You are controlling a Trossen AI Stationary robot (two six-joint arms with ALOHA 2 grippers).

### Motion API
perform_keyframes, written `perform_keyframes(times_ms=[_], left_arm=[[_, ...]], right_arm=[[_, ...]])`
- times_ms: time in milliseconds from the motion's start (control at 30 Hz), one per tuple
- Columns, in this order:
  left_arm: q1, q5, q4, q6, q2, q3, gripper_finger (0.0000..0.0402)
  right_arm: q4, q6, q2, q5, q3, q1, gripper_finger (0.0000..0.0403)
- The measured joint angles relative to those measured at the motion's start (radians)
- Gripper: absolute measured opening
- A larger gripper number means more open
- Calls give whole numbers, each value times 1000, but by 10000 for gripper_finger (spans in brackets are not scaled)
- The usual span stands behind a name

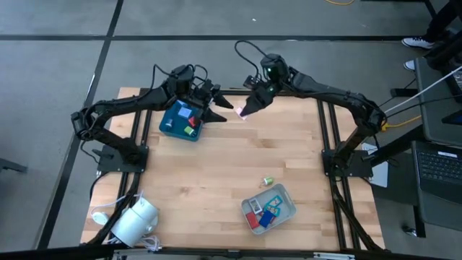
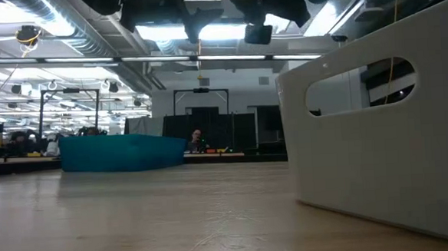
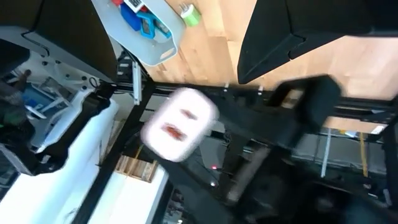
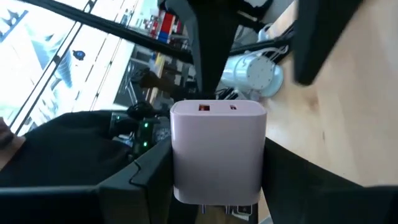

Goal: Pick & Place Office items
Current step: Put the white charger adapter into the blue bin

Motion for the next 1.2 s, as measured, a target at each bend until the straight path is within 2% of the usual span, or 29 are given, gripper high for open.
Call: perform_keyframes(times_ms=[267, 633, 933, 1100, 1200], left_arm=[[-38, -32, 35, -22, 0, 0, 326], [-98, -35, 129, -113, 0, 0, 326], [-100, -29, -68, 52, 1, 4, 326], [-92, -23, -35, 79, 0, 5, 320], [-92, -16, -11, 71, 2, 3, 297]], right_arm=[[108, 14, 43, -5, 0, 74, 193], [123, 31, 86, -1, 0, 84, 193], [120, 52, 88, 4, 19, 77, 193], [122, 56, 88, 3, 44, 76, 193], [123, 56, 88, -1, 48, 77, 193]])
